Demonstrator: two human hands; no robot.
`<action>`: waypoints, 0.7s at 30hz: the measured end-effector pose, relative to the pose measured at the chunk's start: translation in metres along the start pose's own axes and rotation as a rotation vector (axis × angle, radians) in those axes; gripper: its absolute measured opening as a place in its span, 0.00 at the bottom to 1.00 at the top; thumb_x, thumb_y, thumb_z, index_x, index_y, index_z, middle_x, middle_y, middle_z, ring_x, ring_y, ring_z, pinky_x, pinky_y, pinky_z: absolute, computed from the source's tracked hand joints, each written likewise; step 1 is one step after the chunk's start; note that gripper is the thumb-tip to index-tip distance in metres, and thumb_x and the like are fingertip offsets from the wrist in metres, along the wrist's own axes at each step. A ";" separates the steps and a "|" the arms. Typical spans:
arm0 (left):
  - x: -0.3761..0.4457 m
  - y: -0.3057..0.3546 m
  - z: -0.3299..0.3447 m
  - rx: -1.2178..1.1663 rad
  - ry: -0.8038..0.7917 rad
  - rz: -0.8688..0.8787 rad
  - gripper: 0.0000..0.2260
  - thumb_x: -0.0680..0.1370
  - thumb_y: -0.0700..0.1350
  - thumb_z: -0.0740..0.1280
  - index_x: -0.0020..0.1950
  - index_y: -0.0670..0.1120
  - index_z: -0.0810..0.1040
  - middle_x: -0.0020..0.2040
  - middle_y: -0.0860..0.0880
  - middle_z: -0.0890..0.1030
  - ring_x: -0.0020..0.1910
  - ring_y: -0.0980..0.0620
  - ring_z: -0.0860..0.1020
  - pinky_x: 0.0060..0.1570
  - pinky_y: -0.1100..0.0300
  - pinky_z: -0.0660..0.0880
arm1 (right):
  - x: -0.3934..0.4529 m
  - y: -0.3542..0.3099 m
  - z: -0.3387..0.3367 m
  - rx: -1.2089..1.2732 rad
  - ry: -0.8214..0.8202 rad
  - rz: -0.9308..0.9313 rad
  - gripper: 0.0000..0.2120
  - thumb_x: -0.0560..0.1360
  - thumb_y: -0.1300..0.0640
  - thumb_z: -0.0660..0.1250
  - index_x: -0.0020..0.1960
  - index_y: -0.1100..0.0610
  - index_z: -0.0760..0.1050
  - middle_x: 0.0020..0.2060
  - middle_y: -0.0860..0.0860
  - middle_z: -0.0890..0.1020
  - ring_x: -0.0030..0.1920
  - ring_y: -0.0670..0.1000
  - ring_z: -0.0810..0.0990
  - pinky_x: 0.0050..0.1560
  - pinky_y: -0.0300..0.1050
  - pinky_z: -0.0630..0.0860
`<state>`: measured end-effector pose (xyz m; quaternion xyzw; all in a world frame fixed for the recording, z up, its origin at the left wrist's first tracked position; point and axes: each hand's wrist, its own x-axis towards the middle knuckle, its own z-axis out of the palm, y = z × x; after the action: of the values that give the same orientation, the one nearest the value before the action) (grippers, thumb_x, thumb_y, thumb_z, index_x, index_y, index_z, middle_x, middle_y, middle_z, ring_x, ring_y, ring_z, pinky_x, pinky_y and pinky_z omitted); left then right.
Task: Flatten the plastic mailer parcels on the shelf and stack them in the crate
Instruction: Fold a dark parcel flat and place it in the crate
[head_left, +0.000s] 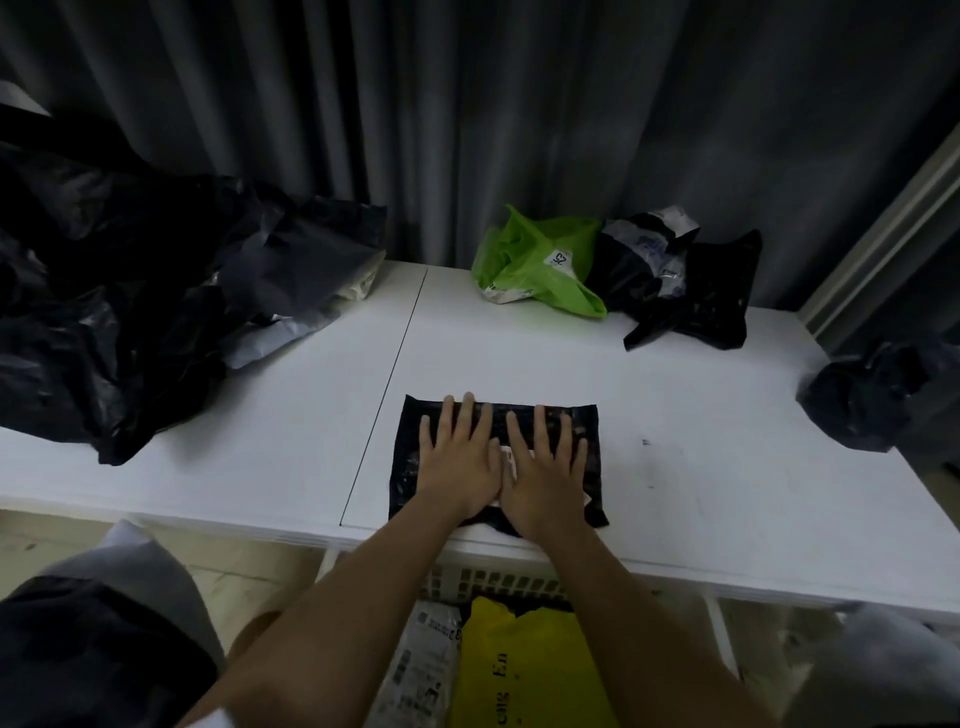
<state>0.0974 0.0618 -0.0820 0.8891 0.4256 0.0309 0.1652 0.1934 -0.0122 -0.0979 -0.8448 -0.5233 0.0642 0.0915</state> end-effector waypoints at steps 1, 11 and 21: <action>0.001 -0.001 0.002 0.015 -0.023 0.005 0.25 0.83 0.54 0.44 0.79 0.52 0.42 0.78 0.49 0.38 0.76 0.47 0.34 0.73 0.43 0.34 | 0.000 0.002 0.004 -0.018 0.000 -0.016 0.38 0.69 0.35 0.28 0.77 0.44 0.38 0.77 0.51 0.39 0.76 0.59 0.33 0.71 0.58 0.29; 0.000 -0.015 0.021 0.182 0.025 0.064 0.32 0.72 0.61 0.27 0.77 0.58 0.36 0.77 0.53 0.34 0.75 0.45 0.31 0.69 0.36 0.31 | 0.002 0.012 0.011 -0.060 0.004 -0.071 0.34 0.70 0.33 0.32 0.74 0.42 0.32 0.74 0.47 0.33 0.74 0.60 0.31 0.70 0.62 0.30; 0.001 -0.013 0.020 0.167 -0.026 0.037 0.24 0.82 0.57 0.40 0.76 0.59 0.35 0.77 0.52 0.35 0.75 0.44 0.32 0.69 0.33 0.36 | 0.004 0.011 0.009 -0.101 -0.095 -0.036 0.37 0.65 0.33 0.26 0.73 0.41 0.29 0.76 0.49 0.33 0.75 0.61 0.32 0.72 0.63 0.32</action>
<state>0.0923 0.0646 -0.1050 0.9078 0.4082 -0.0134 0.0955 0.2026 -0.0122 -0.1094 -0.8347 -0.5448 0.0764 0.0250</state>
